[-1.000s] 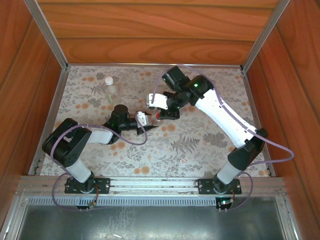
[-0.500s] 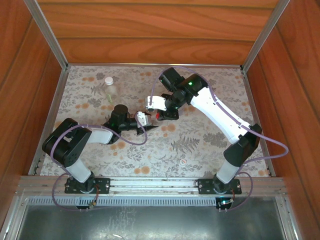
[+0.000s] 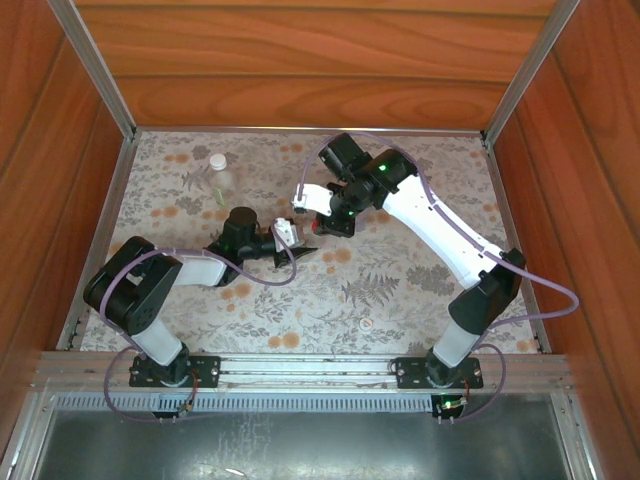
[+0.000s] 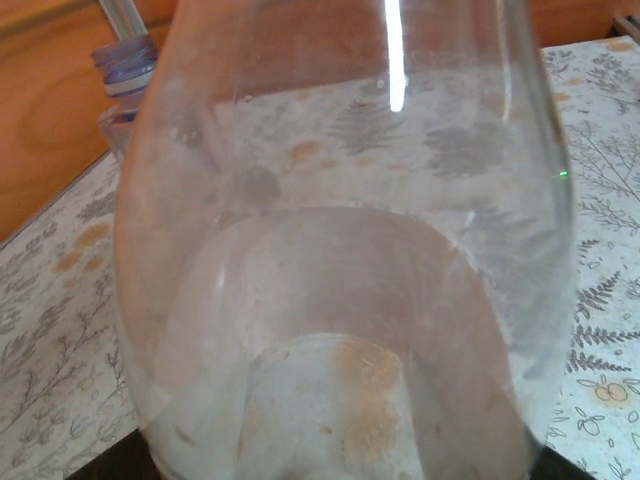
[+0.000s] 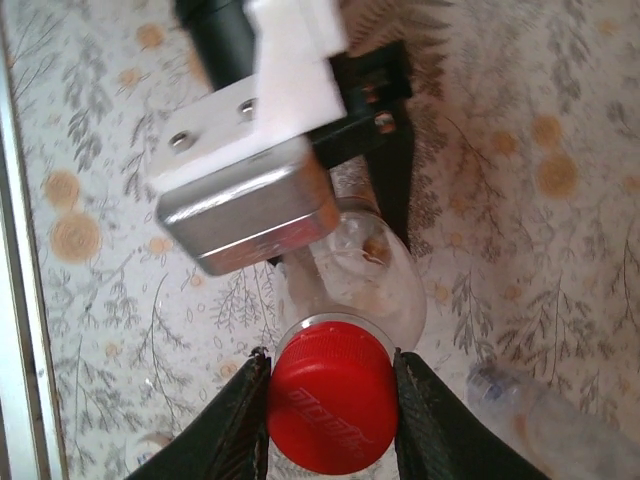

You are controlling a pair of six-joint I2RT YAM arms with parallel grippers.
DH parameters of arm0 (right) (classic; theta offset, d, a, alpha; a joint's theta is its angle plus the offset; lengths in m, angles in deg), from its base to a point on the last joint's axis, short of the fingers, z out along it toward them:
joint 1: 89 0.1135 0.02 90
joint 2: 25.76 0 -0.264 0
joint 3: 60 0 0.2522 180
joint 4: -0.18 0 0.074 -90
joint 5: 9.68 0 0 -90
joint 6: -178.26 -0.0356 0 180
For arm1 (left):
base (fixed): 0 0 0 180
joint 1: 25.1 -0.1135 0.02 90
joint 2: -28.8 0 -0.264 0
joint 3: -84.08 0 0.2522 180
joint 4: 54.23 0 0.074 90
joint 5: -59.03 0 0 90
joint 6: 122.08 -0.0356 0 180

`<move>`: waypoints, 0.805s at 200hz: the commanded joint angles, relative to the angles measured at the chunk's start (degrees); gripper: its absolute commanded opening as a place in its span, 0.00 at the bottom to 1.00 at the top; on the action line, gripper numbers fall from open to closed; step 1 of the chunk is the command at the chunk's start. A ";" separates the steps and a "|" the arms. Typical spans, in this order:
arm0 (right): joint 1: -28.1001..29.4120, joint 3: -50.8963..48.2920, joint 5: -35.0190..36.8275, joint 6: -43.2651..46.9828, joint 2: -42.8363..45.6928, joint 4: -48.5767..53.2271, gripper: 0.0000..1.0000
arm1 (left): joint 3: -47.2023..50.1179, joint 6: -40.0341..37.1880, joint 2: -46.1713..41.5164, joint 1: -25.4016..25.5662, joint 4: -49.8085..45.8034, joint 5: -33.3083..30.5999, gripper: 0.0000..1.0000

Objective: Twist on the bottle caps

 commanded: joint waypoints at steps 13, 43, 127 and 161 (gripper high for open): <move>-0.15 2.97 7.16 -35.55 -1.79 0.22 0.06 | 0.53 3.07 1.95 0.24 -11.15 -9.47 0.46; -0.15 7.86 7.39 -57.38 -5.43 7.90 0.01 | 0.34 2.06 1.95 0.32 -11.15 -11.55 0.46; -0.37 10.00 7.10 -45.77 -5.86 7.84 0.67 | 1.42 1.02 1.85 0.43 -11.40 -7.46 0.46; -1.24 1.34 2.10 -19.54 0.99 0.59 0.77 | 2.31 1.75 1.84 0.46 -11.41 -3.89 0.46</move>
